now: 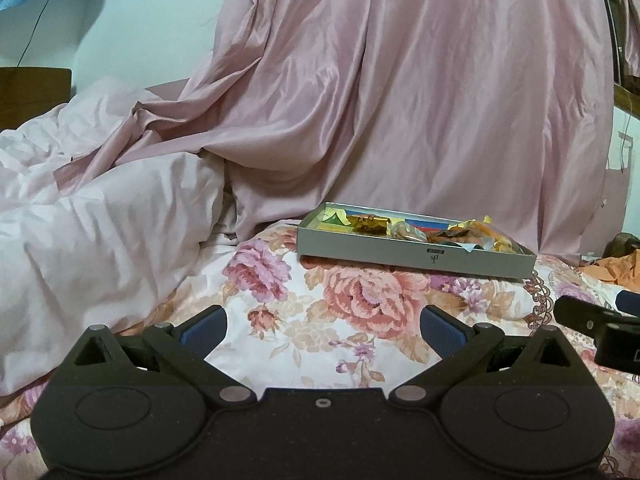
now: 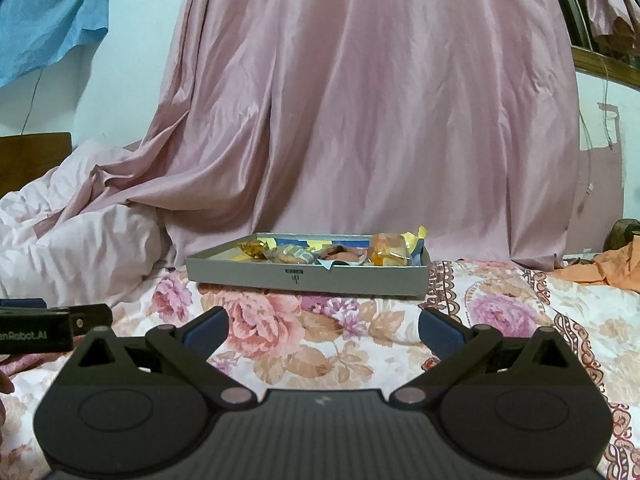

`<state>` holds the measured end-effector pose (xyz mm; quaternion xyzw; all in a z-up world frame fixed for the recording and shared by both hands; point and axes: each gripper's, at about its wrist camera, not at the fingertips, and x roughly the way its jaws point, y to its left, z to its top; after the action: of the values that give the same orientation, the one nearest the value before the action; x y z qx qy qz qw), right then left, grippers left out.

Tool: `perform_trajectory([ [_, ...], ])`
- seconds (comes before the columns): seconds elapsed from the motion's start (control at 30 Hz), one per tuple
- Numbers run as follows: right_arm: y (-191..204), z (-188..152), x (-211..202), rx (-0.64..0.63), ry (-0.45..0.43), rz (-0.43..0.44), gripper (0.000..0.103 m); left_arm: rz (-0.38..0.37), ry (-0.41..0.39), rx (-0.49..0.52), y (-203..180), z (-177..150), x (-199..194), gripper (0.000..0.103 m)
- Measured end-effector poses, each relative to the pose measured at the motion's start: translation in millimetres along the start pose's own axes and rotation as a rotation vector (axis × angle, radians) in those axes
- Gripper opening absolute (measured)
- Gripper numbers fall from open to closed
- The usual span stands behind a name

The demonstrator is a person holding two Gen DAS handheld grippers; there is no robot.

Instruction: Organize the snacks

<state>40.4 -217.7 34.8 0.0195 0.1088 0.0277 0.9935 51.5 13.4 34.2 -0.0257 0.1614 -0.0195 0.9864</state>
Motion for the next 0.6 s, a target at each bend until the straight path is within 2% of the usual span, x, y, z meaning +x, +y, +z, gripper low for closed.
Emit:
perform_trajectory([
  [0.3,4.6,-4.8,-4.2,-0.007,0.015,-0.003,0.103,-0.002,0.028,0.007,0.4,-10.7,3.4,0.102],
  [0.6,2.9,-14.5,7.7,0.019,0.089,0.010,0.103,0.006,0.077,0.005,1.5,-16.0,14.4,0.102],
])
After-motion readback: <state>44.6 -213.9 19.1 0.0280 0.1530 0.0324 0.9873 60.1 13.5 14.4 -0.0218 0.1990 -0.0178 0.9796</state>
